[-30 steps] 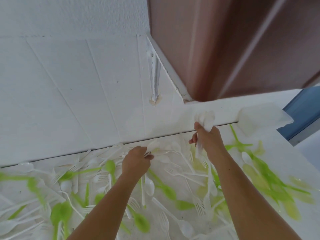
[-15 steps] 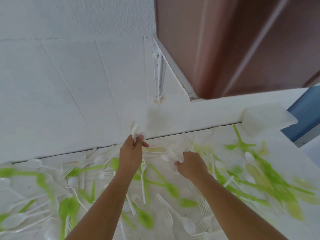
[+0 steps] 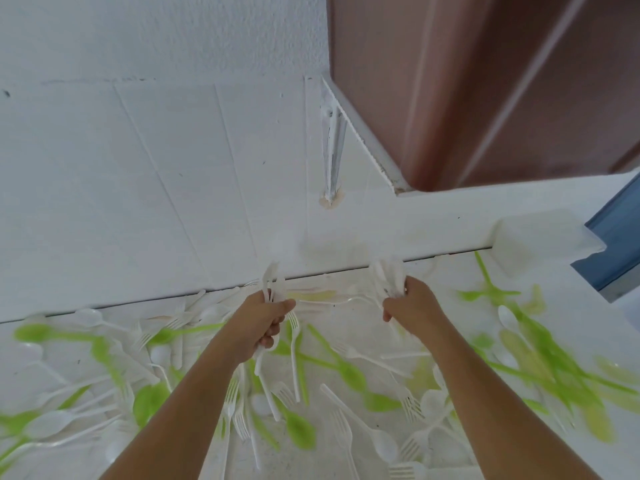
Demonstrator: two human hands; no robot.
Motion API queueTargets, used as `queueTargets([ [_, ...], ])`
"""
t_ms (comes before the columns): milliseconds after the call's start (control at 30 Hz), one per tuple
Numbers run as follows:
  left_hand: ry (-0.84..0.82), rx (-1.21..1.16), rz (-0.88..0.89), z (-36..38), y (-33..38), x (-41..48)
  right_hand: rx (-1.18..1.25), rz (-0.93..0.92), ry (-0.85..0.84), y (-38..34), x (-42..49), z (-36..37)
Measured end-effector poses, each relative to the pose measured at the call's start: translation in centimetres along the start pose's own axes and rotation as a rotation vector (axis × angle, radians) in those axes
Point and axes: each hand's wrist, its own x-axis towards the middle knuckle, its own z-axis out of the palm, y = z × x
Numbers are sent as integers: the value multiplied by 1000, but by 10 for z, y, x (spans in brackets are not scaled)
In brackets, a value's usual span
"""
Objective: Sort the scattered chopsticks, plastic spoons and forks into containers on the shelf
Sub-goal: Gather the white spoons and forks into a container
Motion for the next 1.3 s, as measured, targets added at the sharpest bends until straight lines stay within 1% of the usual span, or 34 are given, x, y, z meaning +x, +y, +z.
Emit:
queueTargets([
  [100,27,60,-9,-1,-7,-2,100,72,-60,4,7,-19],
  [233,-13,116,44,1,-11,-8,271,124,-64,16,11,-27],
  [333,-64,118,52,5,-10,-16,320,90,-118,20,6,-20],
  [433,-101,86,47,13,-5,-29,463,73,-195,17,-3,-12],
  [467,-108,78,45,15,-4,-33,466,73,-200,15,-5,-10],
  [533,-116,85,54,17,0,-40,362,66,-152,14,-4,-9],
  [633,-101,93,58,18,3,-47,16,67,3,14,5,-6],
  [733,-54,28,25,23,1,-49,-253,17,63,10,15,6],
  [800,-35,-16,11,26,-3,-48,-367,-6,67,7,21,18],
  [867,-25,-27,-5,26,-6,-46,-449,-8,26,9,25,30],
  [967,-21,-6,19,24,-12,-45,-521,-15,-13,14,28,43],
  [1067,7,28,61,21,-13,-50,-425,-5,3,13,26,41],
  [1200,121,1,44,15,-3,-68,-241,-21,49,0,0,18],
  [1233,131,-15,58,12,0,-76,-192,-33,26,-6,-14,10],
  [1267,130,-30,78,10,4,-85,-109,-46,-32,-15,-30,1],
  [1300,125,-50,103,8,9,-96,6,-57,-143,-26,-50,-8],
])
